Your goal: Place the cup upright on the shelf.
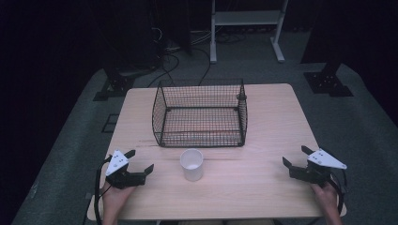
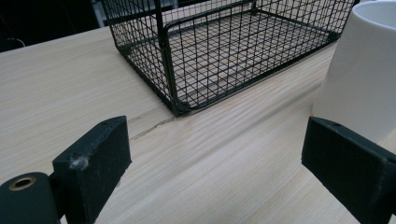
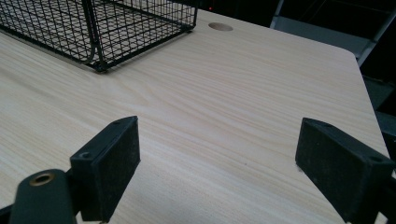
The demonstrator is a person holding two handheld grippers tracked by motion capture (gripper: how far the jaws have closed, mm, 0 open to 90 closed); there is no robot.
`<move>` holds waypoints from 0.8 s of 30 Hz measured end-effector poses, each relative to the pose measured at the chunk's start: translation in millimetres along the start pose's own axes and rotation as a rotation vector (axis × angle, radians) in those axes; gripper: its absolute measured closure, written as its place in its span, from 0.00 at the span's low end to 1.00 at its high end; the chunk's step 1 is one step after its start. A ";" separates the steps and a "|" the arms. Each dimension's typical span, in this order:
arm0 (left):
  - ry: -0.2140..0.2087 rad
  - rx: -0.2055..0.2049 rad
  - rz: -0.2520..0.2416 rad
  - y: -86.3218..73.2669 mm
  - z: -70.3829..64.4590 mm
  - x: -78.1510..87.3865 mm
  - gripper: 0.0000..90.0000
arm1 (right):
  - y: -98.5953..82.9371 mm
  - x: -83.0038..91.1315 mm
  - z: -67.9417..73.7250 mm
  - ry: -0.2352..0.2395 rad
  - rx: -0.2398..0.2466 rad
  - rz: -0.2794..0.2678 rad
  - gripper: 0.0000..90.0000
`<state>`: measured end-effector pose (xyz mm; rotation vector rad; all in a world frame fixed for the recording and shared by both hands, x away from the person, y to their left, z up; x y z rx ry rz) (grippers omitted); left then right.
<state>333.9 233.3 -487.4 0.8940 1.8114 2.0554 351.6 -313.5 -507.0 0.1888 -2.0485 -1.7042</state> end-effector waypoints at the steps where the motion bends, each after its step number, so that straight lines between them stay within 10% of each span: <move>1: 0.000 0.000 0.000 0.0 0.0 0.0 0.08 | 0.0 0.0 0.0 0.000 0.000 0.000 0.15; 24: -0.075 -0.073 -0.003 14.8 -26.5 -11.9 0.06 | -0.3 -0.3 0.2 -0.008 0.005 0.005 0.15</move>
Point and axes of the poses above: each handheld gripper's, and its own axes: x roughly backward along the jaws, y roughly out of its top, z roughly to its left, the point moved 7 cm from there along -x, roughly forward along the jaws, and after that the axes turned 8 degrees about -z, right-handed, at the moved point
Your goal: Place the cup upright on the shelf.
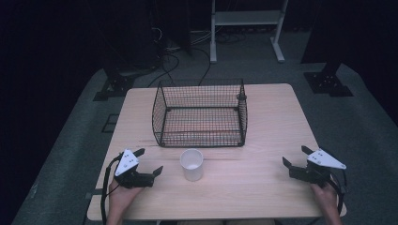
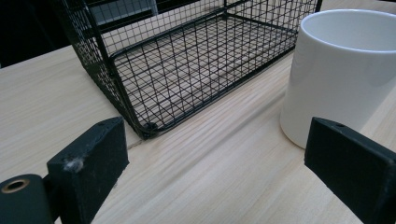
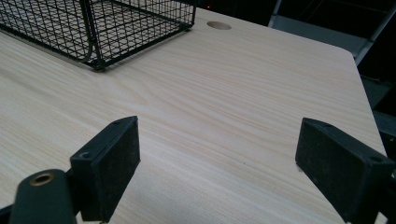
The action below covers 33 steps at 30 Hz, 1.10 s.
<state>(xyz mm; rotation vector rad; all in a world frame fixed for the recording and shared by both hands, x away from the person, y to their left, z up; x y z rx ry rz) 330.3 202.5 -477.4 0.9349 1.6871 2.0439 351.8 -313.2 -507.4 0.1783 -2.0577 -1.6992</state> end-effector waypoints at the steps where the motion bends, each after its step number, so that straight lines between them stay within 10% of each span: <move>1: -0.003 0.001 0.001 0.7 -0.6 0.0 0.05 | 0.0 0.0 0.1 0.001 0.000 0.000 0.15; 33: -0.266 -0.105 0.051 36.8 -54.1 -18.4 0.03 | -0.3 -0.7 0.2 0.000 0.002 0.007 0.15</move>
Point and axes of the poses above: each handheld gripper's, and its own axes: x roughly backward along the jaws, y roughly out of its top, z roughly to its left, the point moved 7 cm from there along -x, roughly forward along the jaws, and after that the axes turned 8 degrees about -z, right-handed, at the moved point
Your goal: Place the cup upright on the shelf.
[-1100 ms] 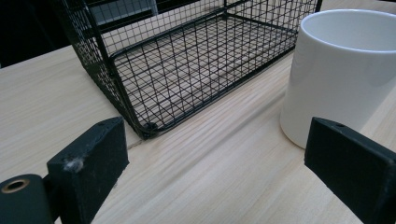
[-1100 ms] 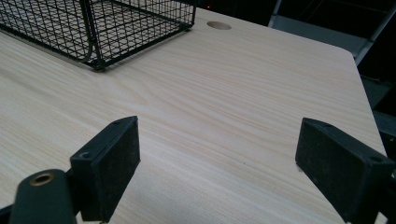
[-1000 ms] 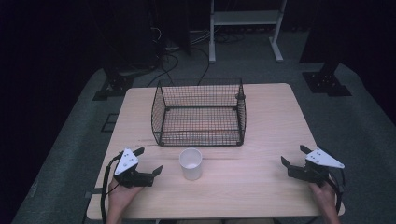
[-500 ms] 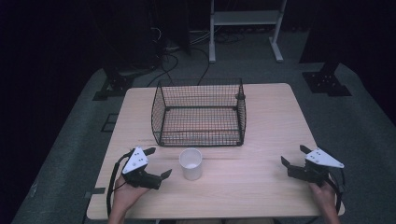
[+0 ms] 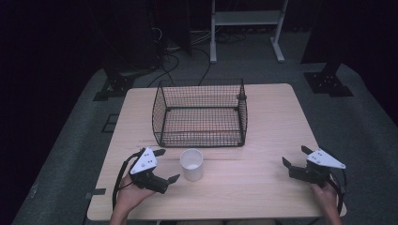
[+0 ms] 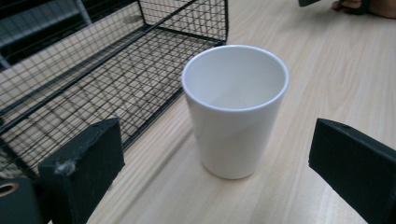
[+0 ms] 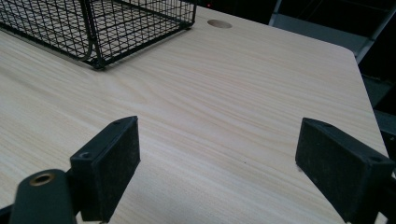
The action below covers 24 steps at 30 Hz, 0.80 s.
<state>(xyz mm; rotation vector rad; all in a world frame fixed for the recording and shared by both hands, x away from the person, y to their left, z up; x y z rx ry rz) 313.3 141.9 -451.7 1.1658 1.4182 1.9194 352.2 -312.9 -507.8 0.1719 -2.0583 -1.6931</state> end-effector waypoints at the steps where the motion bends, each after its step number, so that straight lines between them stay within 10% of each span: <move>1: -0.001 -0.005 0.009 -0.2 -0.3 -1.5 0.03 | 0.0 0.0 0.1 0.000 0.000 0.001 0.15; 24: -0.083 -0.018 0.113 1.4 -9.2 -27.8 0.03 | 0.1 0.0 0.7 0.005 0.004 -0.001 0.15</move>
Point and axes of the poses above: each handheld gripper's, and its own axes: x roughly backward along the jaws, y roughly out of its top, z roughly to its left, the point moved 7 cm from there along -x, roughly forward along the jaws, and after that the axes turned 8 degrees about -z, right-handed, at the moved point
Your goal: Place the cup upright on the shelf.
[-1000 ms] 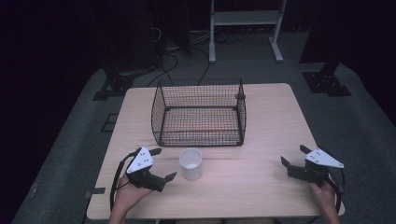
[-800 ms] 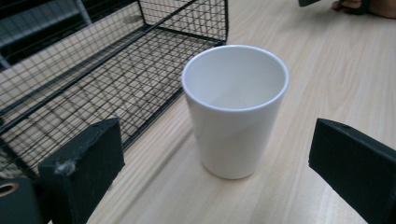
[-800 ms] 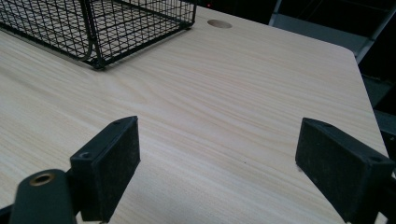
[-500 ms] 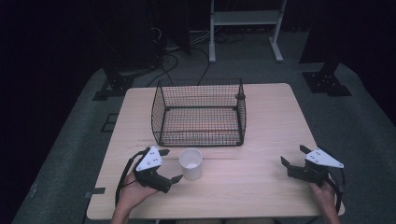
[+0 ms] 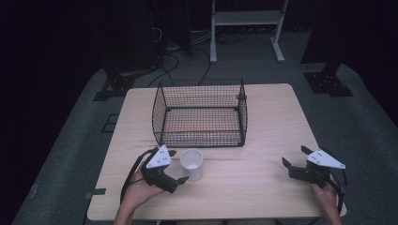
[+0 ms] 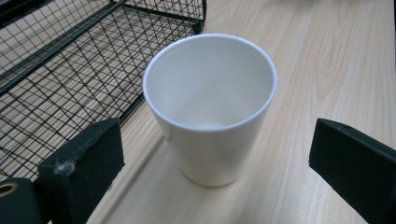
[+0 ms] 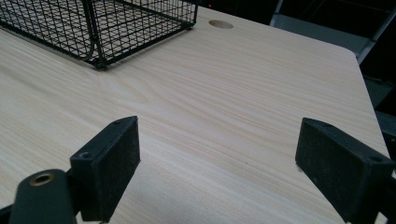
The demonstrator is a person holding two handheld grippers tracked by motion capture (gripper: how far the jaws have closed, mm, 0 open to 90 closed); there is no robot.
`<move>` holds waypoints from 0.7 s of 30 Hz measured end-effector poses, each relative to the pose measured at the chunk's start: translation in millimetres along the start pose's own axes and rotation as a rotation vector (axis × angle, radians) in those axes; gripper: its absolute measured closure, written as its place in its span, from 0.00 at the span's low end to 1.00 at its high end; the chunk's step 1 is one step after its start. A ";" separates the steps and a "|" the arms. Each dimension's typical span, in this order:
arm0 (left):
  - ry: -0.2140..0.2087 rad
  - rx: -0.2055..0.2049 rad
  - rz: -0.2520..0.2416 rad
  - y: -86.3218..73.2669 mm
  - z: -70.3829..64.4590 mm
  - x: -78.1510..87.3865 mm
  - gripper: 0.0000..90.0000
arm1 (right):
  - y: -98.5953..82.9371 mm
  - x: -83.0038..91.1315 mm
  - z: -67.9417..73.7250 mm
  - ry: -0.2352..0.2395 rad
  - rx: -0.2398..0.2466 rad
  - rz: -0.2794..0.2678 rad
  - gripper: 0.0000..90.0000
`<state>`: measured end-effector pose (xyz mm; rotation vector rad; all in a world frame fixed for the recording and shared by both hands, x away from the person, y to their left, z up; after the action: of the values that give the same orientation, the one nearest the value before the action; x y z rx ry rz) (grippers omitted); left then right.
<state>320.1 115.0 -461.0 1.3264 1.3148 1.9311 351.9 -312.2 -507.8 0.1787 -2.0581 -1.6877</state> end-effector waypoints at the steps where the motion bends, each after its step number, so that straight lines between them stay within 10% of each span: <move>1: -0.001 0.000 0.000 0.1 0.2 -0.6 0.03 | 0.0 0.0 0.0 0.000 0.000 0.000 0.15; 21: -0.051 0.009 0.092 -1.0 1.4 -25.3 0.03 | 0.2 0.0 0.3 0.004 0.001 -0.003 0.15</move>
<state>332.3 96.5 -473.4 1.4543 1.2603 1.9406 351.8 -311.9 -507.7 0.1845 -2.0565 -1.6870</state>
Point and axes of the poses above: each handheld gripper's, and its own axes: x roughly backward along the jaws, y roughly out of its top, z roughly to its left, the point moved 7 cm from there along -x, roughly forward along the jaws, and after that the axes turned 8 degrees about -z, right-handed, at the moved point
